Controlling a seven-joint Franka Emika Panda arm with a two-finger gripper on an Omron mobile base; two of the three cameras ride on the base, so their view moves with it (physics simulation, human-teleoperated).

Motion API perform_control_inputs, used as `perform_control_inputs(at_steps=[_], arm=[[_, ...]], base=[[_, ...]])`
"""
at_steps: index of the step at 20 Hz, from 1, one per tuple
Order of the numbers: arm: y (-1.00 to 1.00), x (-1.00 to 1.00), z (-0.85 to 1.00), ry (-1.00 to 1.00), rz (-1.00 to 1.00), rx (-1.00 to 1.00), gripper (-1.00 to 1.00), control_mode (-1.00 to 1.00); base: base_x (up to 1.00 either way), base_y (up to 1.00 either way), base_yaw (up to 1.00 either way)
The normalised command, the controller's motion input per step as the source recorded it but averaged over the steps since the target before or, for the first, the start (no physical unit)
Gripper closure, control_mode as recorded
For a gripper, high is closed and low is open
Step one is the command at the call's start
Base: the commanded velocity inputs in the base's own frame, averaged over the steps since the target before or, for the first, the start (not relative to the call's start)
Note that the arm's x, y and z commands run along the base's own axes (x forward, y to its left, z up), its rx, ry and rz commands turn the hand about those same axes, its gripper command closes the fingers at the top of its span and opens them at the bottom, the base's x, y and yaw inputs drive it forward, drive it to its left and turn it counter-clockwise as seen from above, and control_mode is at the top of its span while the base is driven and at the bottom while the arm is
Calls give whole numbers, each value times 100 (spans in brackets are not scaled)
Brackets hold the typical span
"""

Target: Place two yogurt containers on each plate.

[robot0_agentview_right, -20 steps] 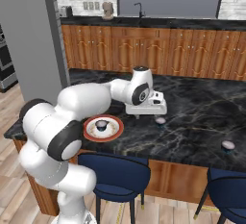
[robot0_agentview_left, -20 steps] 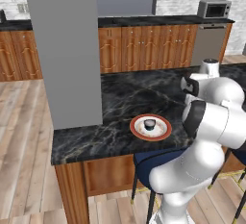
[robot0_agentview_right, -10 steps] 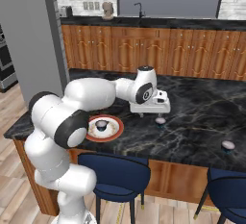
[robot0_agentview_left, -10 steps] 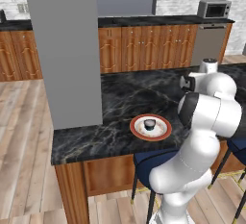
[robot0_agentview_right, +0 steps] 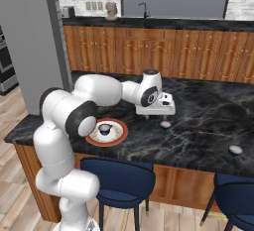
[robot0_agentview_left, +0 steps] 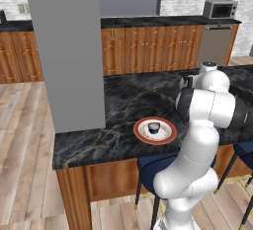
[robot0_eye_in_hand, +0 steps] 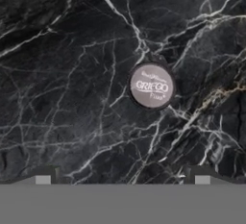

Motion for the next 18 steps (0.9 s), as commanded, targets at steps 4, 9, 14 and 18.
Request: perform_control_inputs(at_steps=[4, 9, 14, 18], arm=[[-6, 20, -9, -1, 0, 4, -100, -100], [-22, 7, -2, 0, 0, 7, -100, -100], [-22, 1, -2, 0, 0, 6, -100, -100], [-13, 12, -9, 0, 0, 5, -100, -100]], base=[[0, 0, 0], [0, 0, 0], [0, 0, 0], [0, 0, 0]])
